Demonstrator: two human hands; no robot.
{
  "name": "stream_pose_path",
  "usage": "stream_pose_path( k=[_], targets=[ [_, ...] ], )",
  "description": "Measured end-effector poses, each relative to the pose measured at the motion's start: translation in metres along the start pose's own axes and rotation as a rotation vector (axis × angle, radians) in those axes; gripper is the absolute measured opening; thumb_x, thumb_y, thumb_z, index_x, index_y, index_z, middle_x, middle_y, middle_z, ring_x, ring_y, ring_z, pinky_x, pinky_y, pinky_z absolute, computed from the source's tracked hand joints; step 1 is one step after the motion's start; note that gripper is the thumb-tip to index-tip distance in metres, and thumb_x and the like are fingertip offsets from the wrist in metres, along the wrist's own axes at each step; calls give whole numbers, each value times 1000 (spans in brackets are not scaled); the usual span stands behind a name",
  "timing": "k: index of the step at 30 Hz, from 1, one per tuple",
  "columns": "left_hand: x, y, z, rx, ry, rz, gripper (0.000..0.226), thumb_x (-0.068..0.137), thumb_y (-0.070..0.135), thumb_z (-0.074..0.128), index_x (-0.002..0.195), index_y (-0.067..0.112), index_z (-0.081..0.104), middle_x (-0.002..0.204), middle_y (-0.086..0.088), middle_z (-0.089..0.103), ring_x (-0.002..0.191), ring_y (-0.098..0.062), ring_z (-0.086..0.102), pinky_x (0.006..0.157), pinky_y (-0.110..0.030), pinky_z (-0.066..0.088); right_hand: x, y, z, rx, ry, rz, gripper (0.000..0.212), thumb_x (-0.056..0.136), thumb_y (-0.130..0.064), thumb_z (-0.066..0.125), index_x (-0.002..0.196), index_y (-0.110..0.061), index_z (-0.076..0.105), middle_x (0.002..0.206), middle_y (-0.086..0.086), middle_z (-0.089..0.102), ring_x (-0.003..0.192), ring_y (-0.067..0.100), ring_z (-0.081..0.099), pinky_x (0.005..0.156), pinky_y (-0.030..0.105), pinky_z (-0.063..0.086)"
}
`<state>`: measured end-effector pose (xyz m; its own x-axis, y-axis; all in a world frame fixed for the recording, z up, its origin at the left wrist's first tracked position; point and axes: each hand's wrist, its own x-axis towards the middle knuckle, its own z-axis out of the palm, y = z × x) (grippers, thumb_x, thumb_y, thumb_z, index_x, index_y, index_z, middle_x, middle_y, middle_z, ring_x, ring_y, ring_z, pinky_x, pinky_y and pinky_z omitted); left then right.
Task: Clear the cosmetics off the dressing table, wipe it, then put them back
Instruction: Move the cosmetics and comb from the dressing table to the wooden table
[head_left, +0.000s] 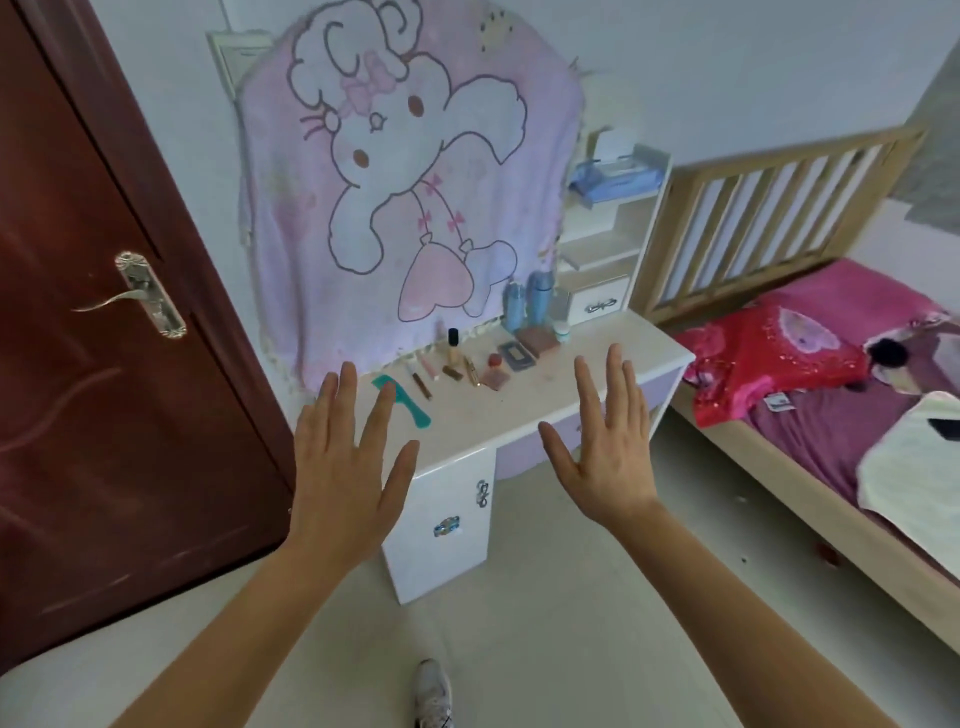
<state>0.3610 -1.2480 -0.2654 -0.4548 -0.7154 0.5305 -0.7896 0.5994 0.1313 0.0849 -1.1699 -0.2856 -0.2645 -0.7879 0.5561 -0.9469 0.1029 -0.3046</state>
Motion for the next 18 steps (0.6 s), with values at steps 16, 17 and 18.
stream_pose_path(
  k=[16,17,18],
  targets=[
    [346,11,183,-222,-181,128,64,98,53,32,153,20,30,163,-13,14,150,-32,12,116,-54,23,274,155,97,-115,-104,151,81,96,-49,51,159,-28,5,166,10,-5,152,32,8,121,49,19],
    [359,12,195,-225,-184,134,63,98,52,33,153,21,31,163,-13,15,150,-31,13,116,-54,24,283,163,105,-92,-123,162,79,96,-52,46,158,-30,3,166,10,-3,152,33,10,120,50,22],
    [371,13,208,-232,-189,132,62,98,51,34,153,21,32,163,-12,15,150,-30,12,116,-54,24,293,172,115,-67,-143,177,78,95,-57,40,158,-33,0,166,8,-1,151,33,13,119,52,25]
  ],
)
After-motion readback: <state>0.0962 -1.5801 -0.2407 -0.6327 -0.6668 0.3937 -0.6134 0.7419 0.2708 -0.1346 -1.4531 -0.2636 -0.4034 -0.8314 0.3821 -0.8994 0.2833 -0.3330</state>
